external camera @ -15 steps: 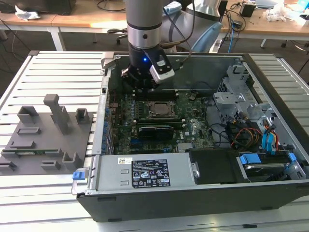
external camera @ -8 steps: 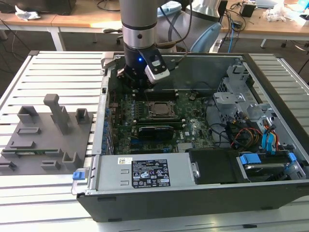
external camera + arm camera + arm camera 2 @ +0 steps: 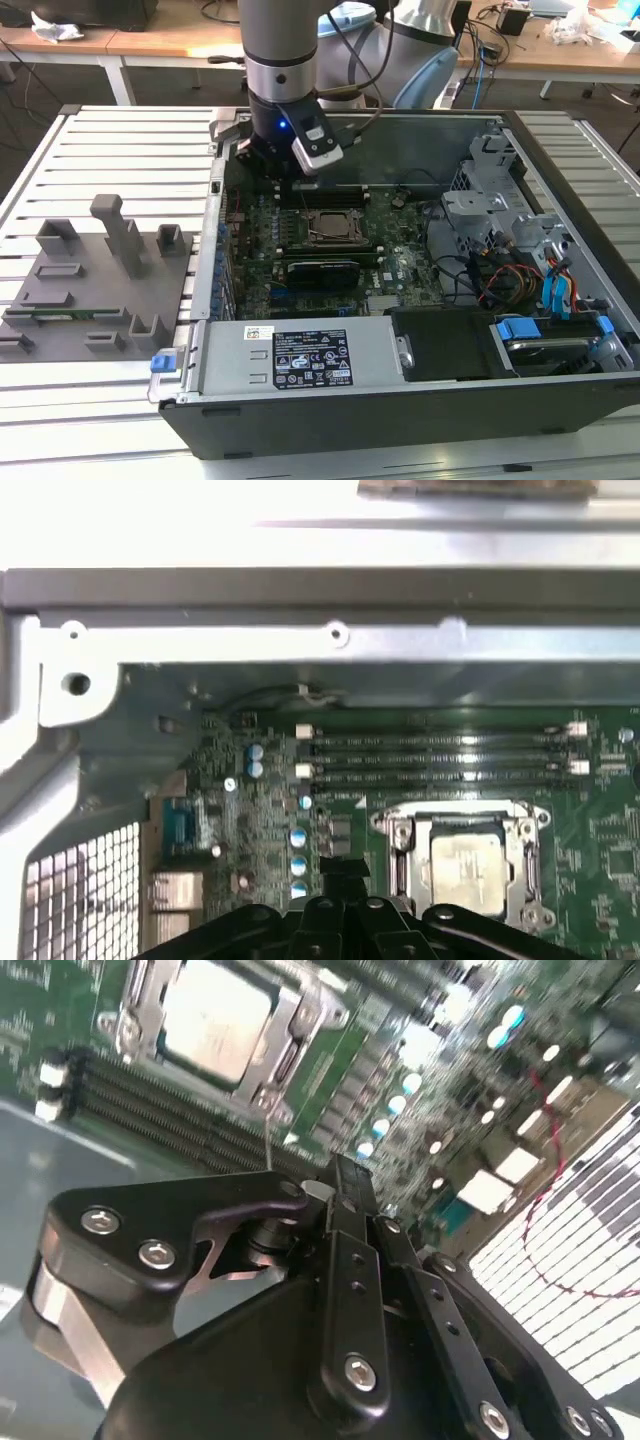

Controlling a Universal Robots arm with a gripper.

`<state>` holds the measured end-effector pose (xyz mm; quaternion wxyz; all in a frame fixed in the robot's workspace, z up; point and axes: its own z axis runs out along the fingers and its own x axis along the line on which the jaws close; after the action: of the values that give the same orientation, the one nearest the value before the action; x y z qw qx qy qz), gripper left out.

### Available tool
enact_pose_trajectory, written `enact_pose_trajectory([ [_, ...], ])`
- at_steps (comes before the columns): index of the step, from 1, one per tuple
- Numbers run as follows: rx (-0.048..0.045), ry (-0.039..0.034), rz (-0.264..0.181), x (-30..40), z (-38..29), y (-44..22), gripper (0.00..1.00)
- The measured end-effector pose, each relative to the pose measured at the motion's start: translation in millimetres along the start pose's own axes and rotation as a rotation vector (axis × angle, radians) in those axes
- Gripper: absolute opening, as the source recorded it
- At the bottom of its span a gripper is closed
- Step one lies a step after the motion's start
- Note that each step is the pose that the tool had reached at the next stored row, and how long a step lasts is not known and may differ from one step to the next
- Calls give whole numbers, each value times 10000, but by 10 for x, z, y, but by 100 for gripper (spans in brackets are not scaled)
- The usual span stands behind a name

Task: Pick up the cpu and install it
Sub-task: 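Install the first cpu locking lever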

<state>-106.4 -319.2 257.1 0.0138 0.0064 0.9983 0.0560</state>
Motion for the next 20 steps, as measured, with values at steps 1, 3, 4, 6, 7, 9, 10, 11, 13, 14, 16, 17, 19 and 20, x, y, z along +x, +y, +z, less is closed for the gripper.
enact_pose_trajectory([
  [1, -235, 3, 6, 3, 0, 0, 11],
  [3, -555, 6, 15, 4, 0, 0, 11],
  [4, -724, 8, 21, 5, 2, 0, 11],
  [6, -862, 10, 26, 5, 3, 1, 11],
  [7, -880, 10, 25, 4, 2, 0, 11],
  [9, -1108, 13, 31, 4, 2, 0, 11],
  [10, -1150, 13, 32, 5, 2, 0, 11],
  [11, -1151, 13, 33, 5, 2, 0, 11],
  [13, -1153, 13, 34, 5, 3, 0, 11],
  [14, -1153, 13, 32, 3, 3, 0, 11],
  [16, -1153, 13, 36, -22, 3, 0, 11],
  [17, -1153, 12, 40, -48, 5, 0, 11],
  [19, -1152, 10, 53, -125, 9, 1, 11],
  [20, -1152, 9, 59, -165, 11, 1, 11],
])
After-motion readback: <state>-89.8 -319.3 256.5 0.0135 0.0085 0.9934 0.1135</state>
